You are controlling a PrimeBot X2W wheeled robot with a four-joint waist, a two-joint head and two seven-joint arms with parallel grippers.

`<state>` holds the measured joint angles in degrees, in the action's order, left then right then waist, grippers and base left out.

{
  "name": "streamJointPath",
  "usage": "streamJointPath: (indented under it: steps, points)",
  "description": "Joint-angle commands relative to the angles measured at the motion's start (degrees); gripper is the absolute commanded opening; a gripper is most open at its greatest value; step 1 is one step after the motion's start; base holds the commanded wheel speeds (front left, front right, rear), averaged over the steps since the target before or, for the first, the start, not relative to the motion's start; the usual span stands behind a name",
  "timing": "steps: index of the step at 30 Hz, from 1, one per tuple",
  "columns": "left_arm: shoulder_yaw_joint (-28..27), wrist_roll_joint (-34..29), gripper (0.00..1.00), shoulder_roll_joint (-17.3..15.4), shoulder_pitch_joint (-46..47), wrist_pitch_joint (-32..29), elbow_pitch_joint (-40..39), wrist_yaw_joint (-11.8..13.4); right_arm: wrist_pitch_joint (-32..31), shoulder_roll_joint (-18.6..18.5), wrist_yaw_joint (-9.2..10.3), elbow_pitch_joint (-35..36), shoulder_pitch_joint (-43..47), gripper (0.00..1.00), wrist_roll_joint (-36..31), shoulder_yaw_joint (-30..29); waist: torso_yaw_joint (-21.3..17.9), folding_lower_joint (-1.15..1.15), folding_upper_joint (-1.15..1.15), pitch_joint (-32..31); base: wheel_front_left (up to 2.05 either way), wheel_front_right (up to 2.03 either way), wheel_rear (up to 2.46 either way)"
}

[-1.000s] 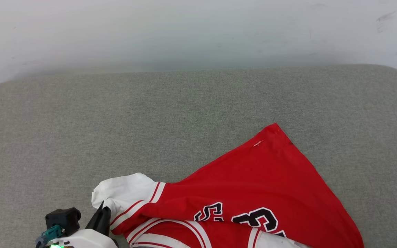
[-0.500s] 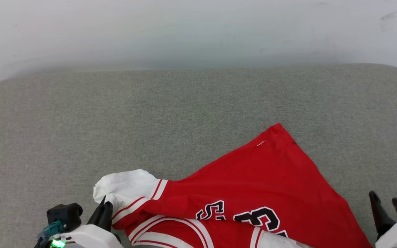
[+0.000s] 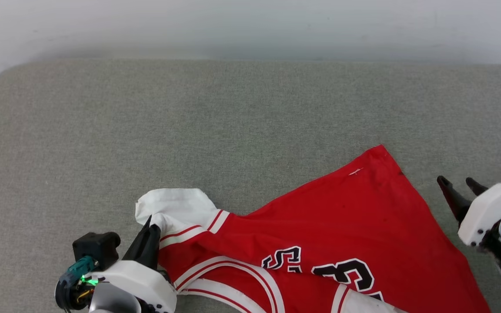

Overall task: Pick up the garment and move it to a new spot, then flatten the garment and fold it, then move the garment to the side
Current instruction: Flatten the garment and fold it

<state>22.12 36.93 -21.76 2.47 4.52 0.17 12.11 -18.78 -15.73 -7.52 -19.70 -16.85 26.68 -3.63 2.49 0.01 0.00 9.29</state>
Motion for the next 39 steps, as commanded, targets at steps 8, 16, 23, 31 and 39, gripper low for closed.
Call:
streamJointPath:
  steps: [8,16,23,31,39]
  points:
    - [1.27,-1.49,0.0,0.62,4.91,0.68,-1.34,-1.07,-19.23,-8.82,0.05,-6.45,-16.57,1.0,5.85,14.18,4.05,-0.01,0.0,6.74,0.0,0.0,0.0]
    - [1.65,-1.85,0.0,1.02,7.08,1.18,-1.72,-1.35,-22.55,-10.67,0.05,-10.44,-24.36,1.0,8.17,24.86,5.29,-0.01,0.0,10.42,0.0,0.0,0.0]
    - [1.99,-1.73,0.0,1.42,8.13,1.58,-0.83,-1.68,-28.91,-9.48,-0.01,-17.67,-23.6,0.42,13.36,32.73,5.8,-0.01,0.0,11.8,0.0,0.0,0.0]
    - [1.56,-1.56,0.0,1.05,8.49,1.54,0.62,-1.06,-21.65,-11.68,0.05,-17.44,-27.77,0.0,17.2,33.53,5.25,-0.01,0.0,9.56,0.0,0.0,0.0]
    - [1.02,-3.24,0.0,-1.88,12.91,-0.29,0.49,-1.65,-11.01,-11.58,0.07,-19.43,-30.24,0.0,15.79,29.94,3.29,-0.01,0.0,4.9,0.0,0.0,0.0]
